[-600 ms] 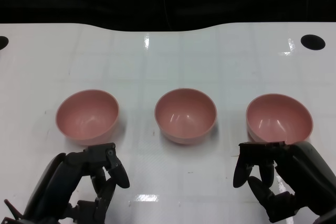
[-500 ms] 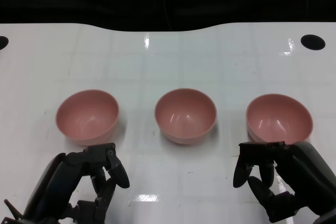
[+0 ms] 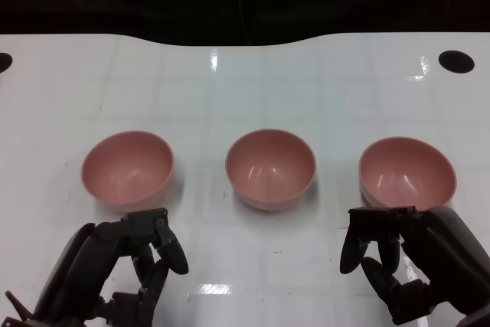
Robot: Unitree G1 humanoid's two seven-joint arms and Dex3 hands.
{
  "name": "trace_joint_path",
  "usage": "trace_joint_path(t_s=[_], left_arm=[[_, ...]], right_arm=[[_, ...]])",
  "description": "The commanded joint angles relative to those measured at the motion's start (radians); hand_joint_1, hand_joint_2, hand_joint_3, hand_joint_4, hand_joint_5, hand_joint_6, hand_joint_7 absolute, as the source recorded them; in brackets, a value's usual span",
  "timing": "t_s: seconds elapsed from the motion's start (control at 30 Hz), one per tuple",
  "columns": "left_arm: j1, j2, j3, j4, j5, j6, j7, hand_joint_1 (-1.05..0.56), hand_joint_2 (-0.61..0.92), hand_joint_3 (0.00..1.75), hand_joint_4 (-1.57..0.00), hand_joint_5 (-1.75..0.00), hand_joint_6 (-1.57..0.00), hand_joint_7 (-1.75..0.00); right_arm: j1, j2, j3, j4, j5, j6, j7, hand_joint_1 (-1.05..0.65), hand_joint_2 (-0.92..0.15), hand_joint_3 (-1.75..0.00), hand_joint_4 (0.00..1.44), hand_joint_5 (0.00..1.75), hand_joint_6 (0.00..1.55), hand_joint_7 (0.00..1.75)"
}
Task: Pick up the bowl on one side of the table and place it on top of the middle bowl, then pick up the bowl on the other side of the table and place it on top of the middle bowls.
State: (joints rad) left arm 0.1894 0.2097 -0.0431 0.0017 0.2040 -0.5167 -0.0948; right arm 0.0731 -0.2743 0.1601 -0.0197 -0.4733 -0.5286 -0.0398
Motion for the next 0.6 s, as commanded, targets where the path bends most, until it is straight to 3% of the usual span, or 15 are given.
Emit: trace_joint_path(t_s=[0.03, 0.2, 0.27, 0.3, 0.37, 0.6], left_arm=[[-0.004, 0.015, 0.011, 0.005, -0.011, -0.008, 0.000, -0.11, 0.30, 1.45, -0.91, -1.59, -0.86, -1.38], [-0.004, 0.015, 0.012, 0.006, -0.014, -0.007, -0.001, -0.10, 0.31, 1.44, -0.92, -1.58, -0.86, -1.38], [-0.004, 0.015, 0.012, 0.005, -0.015, -0.007, -0.002, -0.10, 0.30, 1.44, -0.91, -1.57, -0.86, -1.38], [-0.004, 0.016, 0.013, 0.004, -0.018, -0.004, -0.003, -0.10, 0.30, 1.44, -0.91, -1.56, -0.85, -1.39], [-0.007, 0.018, 0.014, 0.008, -0.018, -0.008, -0.003, -0.10, 0.30, 1.44, -0.91, -1.56, -0.85, -1.39], [-0.008, 0.018, 0.015, 0.012, -0.027, -0.005, -0.007, -0.10, 0.30, 1.43, -0.91, -1.56, -0.85, -1.40]], right_arm=[[-0.004, 0.000, -0.008, -0.007, -0.003, 0.006, -0.014, -0.09, -0.16, -1.57, 0.92, 1.75, 0.85, 1.31], [-0.007, 0.004, -0.012, -0.003, -0.012, 0.007, -0.028, -0.09, -0.17, -1.56, 0.93, 1.75, 0.85, 1.31], [-0.012, 0.009, -0.017, 0.004, -0.021, 0.007, -0.047, -0.10, -0.25, -1.43, 0.93, 1.50, 0.88, 1.01], [-0.017, 0.012, -0.020, 0.007, -0.034, 0.013, -0.063, -0.11, -0.26, -1.41, 0.93, 1.46, 0.89, 0.95], [-0.026, 0.016, -0.026, 0.006, -0.060, 0.029, -0.089, -0.15, -0.34, -1.20, 0.83, 1.33, 0.87, 0.75], [-0.037, 0.026, -0.028, -0.002, -0.124, 0.070, -0.152, -0.20, -0.45, -0.87, 0.62, 1.22, 0.77, 0.50]])
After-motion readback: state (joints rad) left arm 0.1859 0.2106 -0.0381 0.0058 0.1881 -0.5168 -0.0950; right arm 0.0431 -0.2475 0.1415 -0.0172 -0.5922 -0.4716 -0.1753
